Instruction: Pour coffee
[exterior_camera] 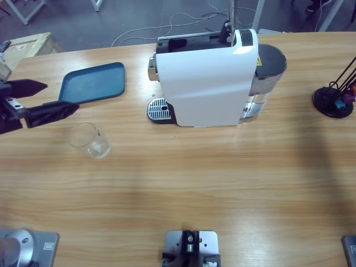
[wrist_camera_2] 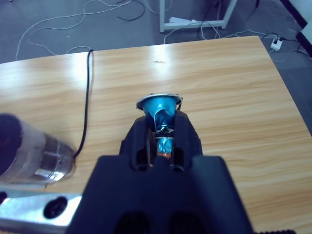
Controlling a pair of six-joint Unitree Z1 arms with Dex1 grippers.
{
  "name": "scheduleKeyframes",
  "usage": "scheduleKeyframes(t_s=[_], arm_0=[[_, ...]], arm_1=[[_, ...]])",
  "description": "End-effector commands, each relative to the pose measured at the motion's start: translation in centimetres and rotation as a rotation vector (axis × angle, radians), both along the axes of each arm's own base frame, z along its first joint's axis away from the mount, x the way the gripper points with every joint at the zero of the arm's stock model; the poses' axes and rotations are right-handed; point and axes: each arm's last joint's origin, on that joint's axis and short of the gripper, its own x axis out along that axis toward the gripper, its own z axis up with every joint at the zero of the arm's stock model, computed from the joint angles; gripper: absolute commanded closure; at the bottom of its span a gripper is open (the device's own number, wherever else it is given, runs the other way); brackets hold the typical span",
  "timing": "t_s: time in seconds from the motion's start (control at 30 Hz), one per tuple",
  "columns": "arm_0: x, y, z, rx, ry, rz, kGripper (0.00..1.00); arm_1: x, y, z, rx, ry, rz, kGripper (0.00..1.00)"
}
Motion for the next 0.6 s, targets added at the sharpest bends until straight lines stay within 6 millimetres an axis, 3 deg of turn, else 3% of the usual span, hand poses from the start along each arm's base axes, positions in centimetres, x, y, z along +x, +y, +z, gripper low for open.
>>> scheduleKeyframes(t_s=[0.03,0.17,0.37,0.47,0.6], arm_0=[[-0.8,0.7,-0.6,-0.001,-0.004,0.002,0.009],[-0.8,0.6,-0.6,0.031,-0.019,-0.034,0.013],[-1.3,1.1,-0.3,0.031,-0.044,-0.049,0.013],[-1.5,1.2,-0.2,0.024,-0.043,-0.062,0.013],[-1.6,1.1,-0.2,0.023,-0.038,-0.079,0.013]], arm_1=[[-4.4,4.2,1.2,-0.064,-0.018,0.46,1.0],[-3.0,11.6,0.0,-0.294,0.043,0.902,1.0],[0.8,23.0,2.3,-0.512,-0.029,1.277,1.0],[2.8,26.6,2.7,-0.516,-0.052,1.304,1.0],[4.8,29.0,2.7,-0.518,-0.067,1.302,1.0]])
